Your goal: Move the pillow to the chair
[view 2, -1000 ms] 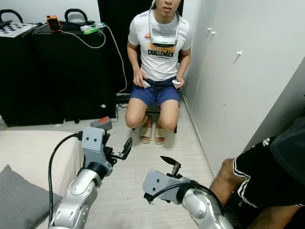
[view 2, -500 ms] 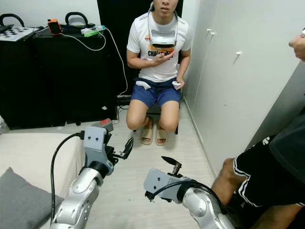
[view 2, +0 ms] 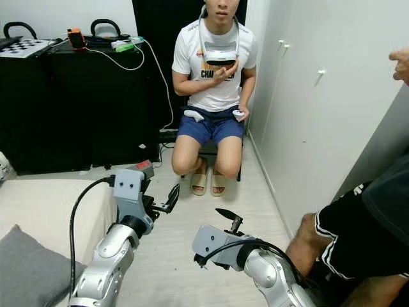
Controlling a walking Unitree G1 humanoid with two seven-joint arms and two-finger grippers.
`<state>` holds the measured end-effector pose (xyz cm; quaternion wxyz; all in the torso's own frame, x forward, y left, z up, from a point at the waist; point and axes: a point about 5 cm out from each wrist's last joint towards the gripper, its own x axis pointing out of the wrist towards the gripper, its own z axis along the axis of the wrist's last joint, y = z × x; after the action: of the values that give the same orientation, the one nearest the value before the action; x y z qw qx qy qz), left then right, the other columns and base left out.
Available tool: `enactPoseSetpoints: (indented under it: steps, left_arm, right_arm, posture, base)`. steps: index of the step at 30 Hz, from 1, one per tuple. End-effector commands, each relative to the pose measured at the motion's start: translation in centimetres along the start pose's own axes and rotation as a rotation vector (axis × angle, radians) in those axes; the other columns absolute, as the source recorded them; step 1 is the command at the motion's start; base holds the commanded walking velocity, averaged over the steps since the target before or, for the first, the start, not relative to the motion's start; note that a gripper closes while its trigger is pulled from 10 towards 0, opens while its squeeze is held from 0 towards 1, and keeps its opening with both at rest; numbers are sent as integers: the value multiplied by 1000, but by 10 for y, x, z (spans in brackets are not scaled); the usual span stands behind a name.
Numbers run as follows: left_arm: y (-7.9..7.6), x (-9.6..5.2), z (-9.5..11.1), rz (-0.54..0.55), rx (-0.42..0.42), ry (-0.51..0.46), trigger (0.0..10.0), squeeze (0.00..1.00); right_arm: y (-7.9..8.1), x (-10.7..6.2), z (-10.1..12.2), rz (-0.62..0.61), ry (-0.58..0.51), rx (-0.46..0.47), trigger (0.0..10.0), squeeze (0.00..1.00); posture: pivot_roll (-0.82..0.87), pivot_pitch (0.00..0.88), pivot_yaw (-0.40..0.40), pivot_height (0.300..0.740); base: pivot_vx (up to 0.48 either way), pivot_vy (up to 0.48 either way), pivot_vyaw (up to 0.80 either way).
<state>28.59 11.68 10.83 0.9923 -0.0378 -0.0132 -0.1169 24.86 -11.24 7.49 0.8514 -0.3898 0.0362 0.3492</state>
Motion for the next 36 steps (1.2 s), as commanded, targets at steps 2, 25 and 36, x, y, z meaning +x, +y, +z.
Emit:
enactPoseSetpoints:
  steps: [2,25,36]
  left_arm:
    - [2,2,-2,1,5,2,10000,0]
    - [10,3,-4,27,19,-3,10000,0]
    - [9,4,-4,15,9,1,10000,0]
  right_arm:
    - [-2,1,3,1,-6,13,10000,0]
    - [-3,7,3,3,2,12,10000,0]
    - [-3,8,2,3,6,13,10000,0]
  posture:
    - [53,0,-19,740]
    - [100,0,-10,740]
    - [77,0,10,740]
  base:
    - [0,0,0]
    - [0,0,0]
    - [0,0,0]
